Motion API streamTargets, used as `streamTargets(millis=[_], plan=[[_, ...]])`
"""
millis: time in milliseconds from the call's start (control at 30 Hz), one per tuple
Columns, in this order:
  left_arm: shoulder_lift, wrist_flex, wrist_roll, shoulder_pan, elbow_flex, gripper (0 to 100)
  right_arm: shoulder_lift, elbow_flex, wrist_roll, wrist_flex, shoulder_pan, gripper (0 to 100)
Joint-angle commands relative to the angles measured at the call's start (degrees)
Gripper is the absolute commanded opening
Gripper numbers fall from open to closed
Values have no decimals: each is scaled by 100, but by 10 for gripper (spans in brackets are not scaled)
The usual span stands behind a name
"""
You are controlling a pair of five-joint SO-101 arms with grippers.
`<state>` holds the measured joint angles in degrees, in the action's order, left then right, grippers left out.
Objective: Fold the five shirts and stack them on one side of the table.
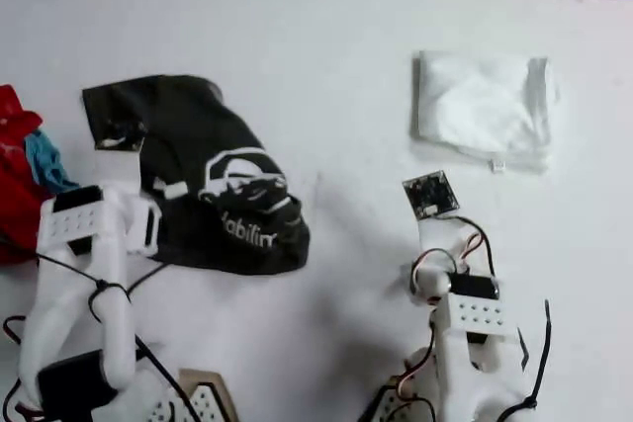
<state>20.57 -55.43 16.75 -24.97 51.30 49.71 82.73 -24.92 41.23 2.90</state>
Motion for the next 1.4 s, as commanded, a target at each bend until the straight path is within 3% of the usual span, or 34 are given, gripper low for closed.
streamTargets(millis=[0,267,467,600,900,967,1033,1233,1367], plan=[[141,132,35,264,4,191,136,-18,26,-75,40,208],[18,132,0,404,4,191,136,-18,26,-75,40,208],[-1178,123,-193,378,-479,191,136,-18,26,-66,40,208],[-1741,-290,-264,404,-1051,191,136,-18,26,-66,40,208],[-1864,-440,-246,695,-1112,187,136,-18,26,-66,40,208],[-1855,-536,-246,853,-1086,143,136,-18,26,-66,40,208],[-1820,-624,-273,923,-1086,27,136,-18,26,-66,40,208],[-1811,-985,-246,782,-1112,27,136,-316,26,-22,40,208],[-1486,-1415,-229,571,-1288,27,110,-1556,26,725,-277,208]])
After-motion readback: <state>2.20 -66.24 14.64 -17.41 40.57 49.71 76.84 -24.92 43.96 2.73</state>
